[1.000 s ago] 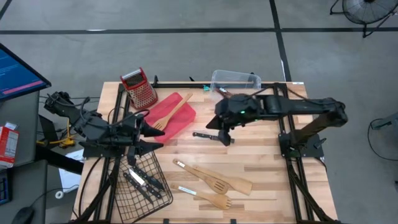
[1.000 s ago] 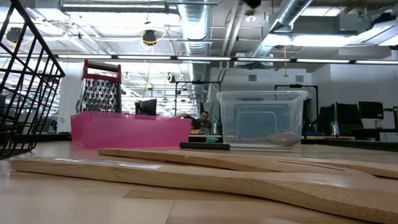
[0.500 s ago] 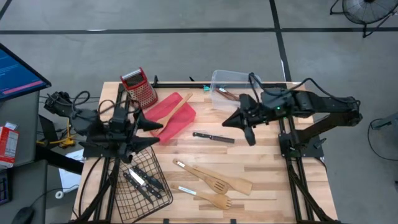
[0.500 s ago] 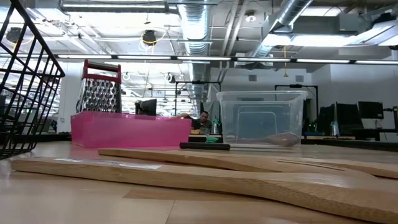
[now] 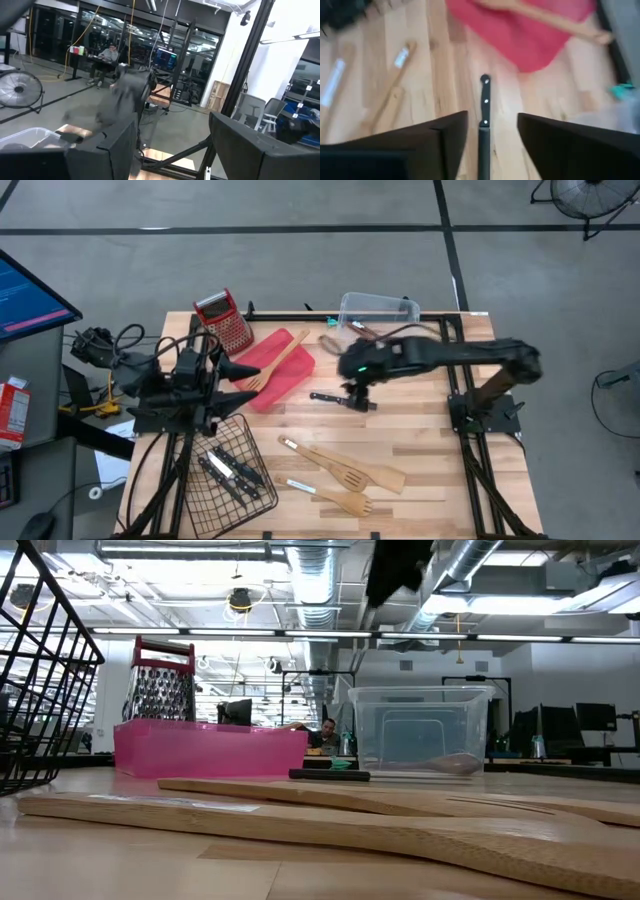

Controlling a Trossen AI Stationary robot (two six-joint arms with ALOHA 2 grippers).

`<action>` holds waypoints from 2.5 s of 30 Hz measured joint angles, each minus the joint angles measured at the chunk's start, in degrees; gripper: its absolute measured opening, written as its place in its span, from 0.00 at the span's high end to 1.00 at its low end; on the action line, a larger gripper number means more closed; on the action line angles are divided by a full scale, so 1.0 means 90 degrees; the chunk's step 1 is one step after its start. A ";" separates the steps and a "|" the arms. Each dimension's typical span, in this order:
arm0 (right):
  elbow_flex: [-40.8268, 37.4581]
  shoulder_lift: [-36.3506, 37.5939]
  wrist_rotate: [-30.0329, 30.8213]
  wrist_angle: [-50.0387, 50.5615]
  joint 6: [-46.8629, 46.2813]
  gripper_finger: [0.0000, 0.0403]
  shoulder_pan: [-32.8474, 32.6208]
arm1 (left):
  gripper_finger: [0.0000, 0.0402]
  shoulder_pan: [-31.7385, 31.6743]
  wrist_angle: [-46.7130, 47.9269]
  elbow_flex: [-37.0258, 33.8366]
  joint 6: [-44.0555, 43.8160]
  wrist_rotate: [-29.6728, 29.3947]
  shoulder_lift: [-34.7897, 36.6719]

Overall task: Pick & Place Kitchen Items
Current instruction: Put the black kitchen knife into the wire basket

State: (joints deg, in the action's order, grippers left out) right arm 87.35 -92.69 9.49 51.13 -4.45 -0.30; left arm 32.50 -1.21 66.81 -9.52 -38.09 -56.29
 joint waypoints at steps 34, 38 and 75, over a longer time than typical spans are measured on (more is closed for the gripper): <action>-0.0040 -0.2545 -0.1243 -0.1008 0.0341 0.37 0.0538 | 0.44 -0.0001 -0.0019 -0.0002 0.0247 -0.0172 0.0000; -0.0107 -0.2547 -0.1243 -0.1466 0.0324 0.37 0.0645 | 0.44 -0.0001 -0.0015 -0.0002 0.0248 -0.0170 0.0000; -0.0119 -0.3198 -0.1846 -0.1229 -0.0372 0.84 0.0817 | 0.44 0.0002 -0.0016 -0.0005 0.0411 -0.0117 0.0000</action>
State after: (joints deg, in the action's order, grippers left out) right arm 86.28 -121.47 -7.12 40.06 -7.80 7.05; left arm 32.51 -1.35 66.76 -5.82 -39.13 -56.29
